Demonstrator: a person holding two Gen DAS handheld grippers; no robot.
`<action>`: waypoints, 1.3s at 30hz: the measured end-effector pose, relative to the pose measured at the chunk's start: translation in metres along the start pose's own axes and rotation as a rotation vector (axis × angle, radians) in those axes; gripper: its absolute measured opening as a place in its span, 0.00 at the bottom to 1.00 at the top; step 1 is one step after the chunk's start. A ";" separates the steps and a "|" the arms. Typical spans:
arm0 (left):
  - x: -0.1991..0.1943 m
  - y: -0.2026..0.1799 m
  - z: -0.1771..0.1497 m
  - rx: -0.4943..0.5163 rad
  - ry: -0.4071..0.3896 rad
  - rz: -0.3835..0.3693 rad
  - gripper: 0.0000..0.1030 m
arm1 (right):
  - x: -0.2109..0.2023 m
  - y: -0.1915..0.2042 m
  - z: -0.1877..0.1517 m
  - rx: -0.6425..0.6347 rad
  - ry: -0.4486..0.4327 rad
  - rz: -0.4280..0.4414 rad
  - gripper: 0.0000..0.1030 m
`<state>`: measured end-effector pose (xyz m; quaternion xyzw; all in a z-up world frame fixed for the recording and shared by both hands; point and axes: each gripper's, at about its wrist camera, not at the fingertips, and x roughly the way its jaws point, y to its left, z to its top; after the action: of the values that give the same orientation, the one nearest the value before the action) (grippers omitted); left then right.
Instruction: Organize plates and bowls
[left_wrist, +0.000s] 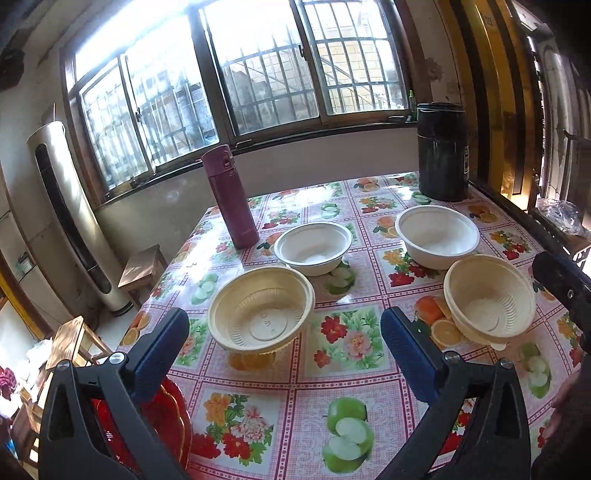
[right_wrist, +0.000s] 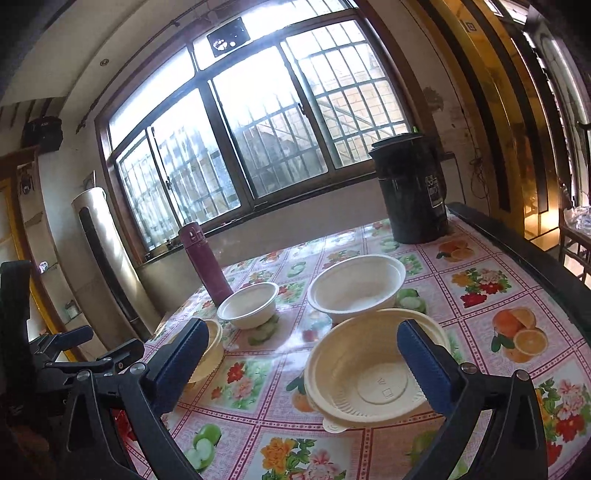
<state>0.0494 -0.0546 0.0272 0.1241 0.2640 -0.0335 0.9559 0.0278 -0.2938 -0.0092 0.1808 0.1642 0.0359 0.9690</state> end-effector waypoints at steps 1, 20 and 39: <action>0.000 -0.003 0.003 0.003 -0.004 -0.005 1.00 | 0.000 -0.005 0.001 0.013 0.002 -0.003 1.00; 0.021 -0.063 0.014 0.085 0.033 -0.056 1.00 | -0.005 -0.051 0.015 -0.015 0.006 -0.174 1.00; 0.029 -0.079 0.012 0.106 0.067 -0.036 1.00 | -0.012 -0.060 0.020 -0.035 0.017 -0.198 1.00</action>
<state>0.0706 -0.1341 0.0050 0.1708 0.2959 -0.0606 0.9379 0.0237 -0.3584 -0.0098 0.1463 0.1889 -0.0555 0.9695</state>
